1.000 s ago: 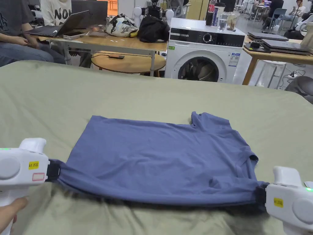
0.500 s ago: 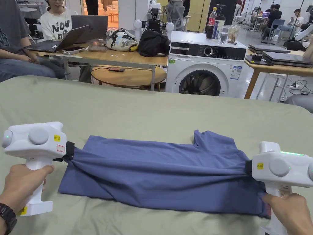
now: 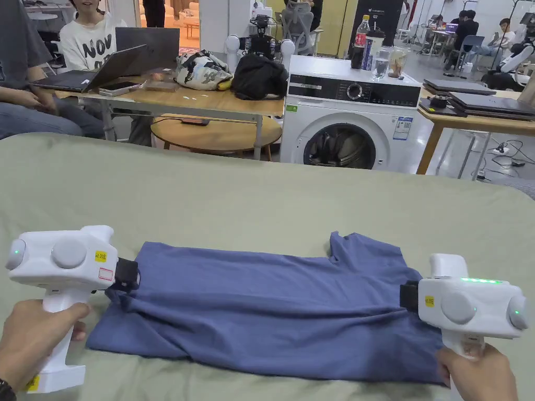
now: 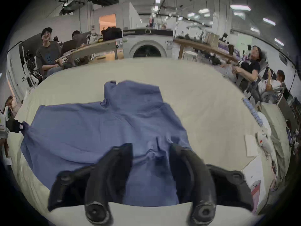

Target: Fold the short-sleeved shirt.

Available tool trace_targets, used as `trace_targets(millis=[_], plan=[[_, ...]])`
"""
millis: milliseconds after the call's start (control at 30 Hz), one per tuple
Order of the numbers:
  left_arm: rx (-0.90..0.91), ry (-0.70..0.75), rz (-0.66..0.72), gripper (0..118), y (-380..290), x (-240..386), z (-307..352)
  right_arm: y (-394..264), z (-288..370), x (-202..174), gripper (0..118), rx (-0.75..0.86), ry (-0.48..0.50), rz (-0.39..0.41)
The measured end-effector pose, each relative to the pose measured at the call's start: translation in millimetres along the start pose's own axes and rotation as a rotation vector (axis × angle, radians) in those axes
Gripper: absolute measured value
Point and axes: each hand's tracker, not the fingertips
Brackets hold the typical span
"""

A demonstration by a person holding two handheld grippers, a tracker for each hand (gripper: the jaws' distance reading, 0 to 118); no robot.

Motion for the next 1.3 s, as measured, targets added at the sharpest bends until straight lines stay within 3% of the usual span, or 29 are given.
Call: trace_targets(millis=[233,300,333,367,433,567,733,867,900,933,967,1033,1167,1200,1300], plan=[[0.288,-0.019,-0.059,49,-51,31,64,-24,64,-37,49,0.208,-0.02,0.036],[0.372,0.017,-0.084,41,-69,42,78,-35,75,-45,12,0.235,-0.022,0.028],[0.371,0.046,-0.113,25,-77,47,81,-39,84,-52,0,0.236,-0.007,0.013],[0.379,0.079,-0.125,0,-83,50,84,-43,87,-53,0,0.232,0.031,-0.013],[0.37,0.062,-0.123,0,-94,53,91,-50,93,-57,0,0.223,0.068,-0.047],[0.324,0.091,-0.134,0,-101,44,88,-62,103,-65,0,0.241,0.056,-0.026],[0.038,0.044,-0.08,0,-74,13,60,-70,107,-68,0,0.233,0.064,-0.027],[-0.073,0.038,0.002,0,-50,-12,30,-75,103,-64,0,0.2,0.062,-0.021],[-0.098,0.022,0.022,1,-45,-11,27,-76,102,-64,0,0.188,0.052,-0.011],[-0.109,0.002,0.044,10,-38,-17,20,-77,101,-62,0,0.183,0.05,-0.01],[-0.128,0.003,0.053,30,-35,-19,15,-78,100,-61,0,0.18,0.05,-0.01],[-0.212,0.009,0.066,34,-32,-17,2,-80,99,-59,0,0.165,0.038,-0.007],[-0.42,0.095,0.002,58,-49,-8,-32,-83,97,-53,0,0.146,0.025,-0.008],[-0.331,0.083,-0.028,58,-48,-4,-26,-84,97,-51,0,0.141,0.021,-0.006],[-0.312,0.15,-0.029,58,-54,15,-14,-85,96,-42,0,0.129,0.018,-0.013]])
